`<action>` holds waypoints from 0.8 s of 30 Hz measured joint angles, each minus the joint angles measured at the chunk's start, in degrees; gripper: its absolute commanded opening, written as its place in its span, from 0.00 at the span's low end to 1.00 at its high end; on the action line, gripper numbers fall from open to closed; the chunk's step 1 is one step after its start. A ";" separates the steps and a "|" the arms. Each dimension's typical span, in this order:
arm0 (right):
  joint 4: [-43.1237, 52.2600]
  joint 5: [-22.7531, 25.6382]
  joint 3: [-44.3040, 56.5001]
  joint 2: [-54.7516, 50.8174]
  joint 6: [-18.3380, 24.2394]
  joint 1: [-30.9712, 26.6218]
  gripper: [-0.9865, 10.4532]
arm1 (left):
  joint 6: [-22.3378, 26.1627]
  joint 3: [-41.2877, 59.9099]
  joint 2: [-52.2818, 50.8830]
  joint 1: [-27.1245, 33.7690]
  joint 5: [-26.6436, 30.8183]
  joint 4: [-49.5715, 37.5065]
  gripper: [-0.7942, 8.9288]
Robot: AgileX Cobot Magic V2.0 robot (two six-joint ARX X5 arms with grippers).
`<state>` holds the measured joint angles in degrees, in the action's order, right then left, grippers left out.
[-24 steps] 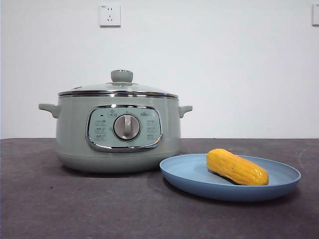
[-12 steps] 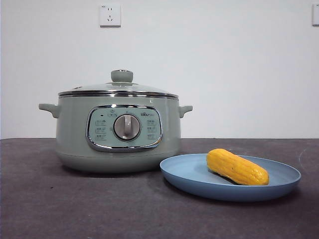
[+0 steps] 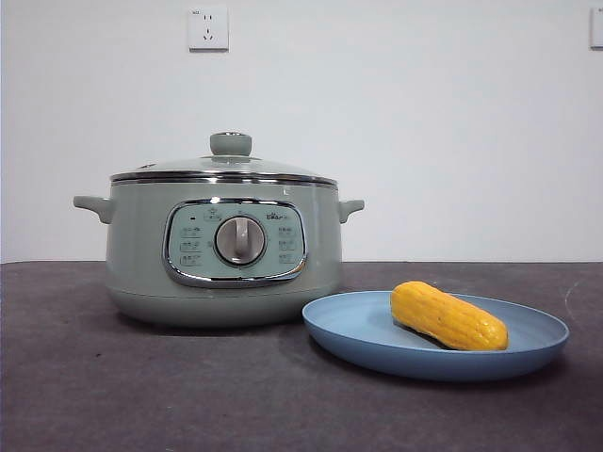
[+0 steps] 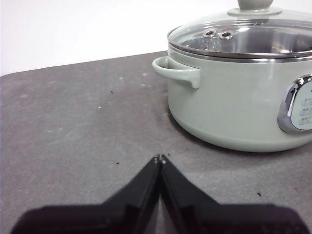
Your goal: Take the corn out from the steamer,put the corn on the plate,close the lid
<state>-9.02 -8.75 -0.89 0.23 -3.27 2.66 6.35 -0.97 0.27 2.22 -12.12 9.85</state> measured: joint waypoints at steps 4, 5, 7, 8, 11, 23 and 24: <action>0.00 -0.02 0.00 0.00 -0.44 0.00 0.09 | 0.00 0.00 0.00 0.00 -0.02 0.00 0.08; 0.00 -0.02 0.00 0.00 -0.50 0.00 0.09 | 0.00 0.00 0.00 0.00 -0.02 0.00 0.08; 0.00 0.00 0.00 0.00 -0.59 0.00 0.09 | 0.00 0.00 0.00 0.00 -0.02 0.00 0.08; 0.00 0.00 0.00 0.00 -0.59 0.00 0.09 | 0.00 0.00 0.00 0.00 -0.02 0.00 0.08; 0.00 0.00 0.00 0.00 -0.59 0.00 0.09 | 0.00 0.00 0.00 0.00 -0.02 0.00 0.08; 0.00 -0.02 0.00 0.00 -0.61 0.00 0.09 | 0.00 0.00 0.00 0.00 -0.02 0.00 0.08; 0.00 -0.02 0.00 0.00 -0.61 0.00 0.09 | 0.00 0.00 0.00 0.00 -0.02 0.00 0.08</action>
<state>-9.02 -8.78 -0.89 0.23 -3.88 2.66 6.35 -0.97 0.27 2.22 -12.14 9.85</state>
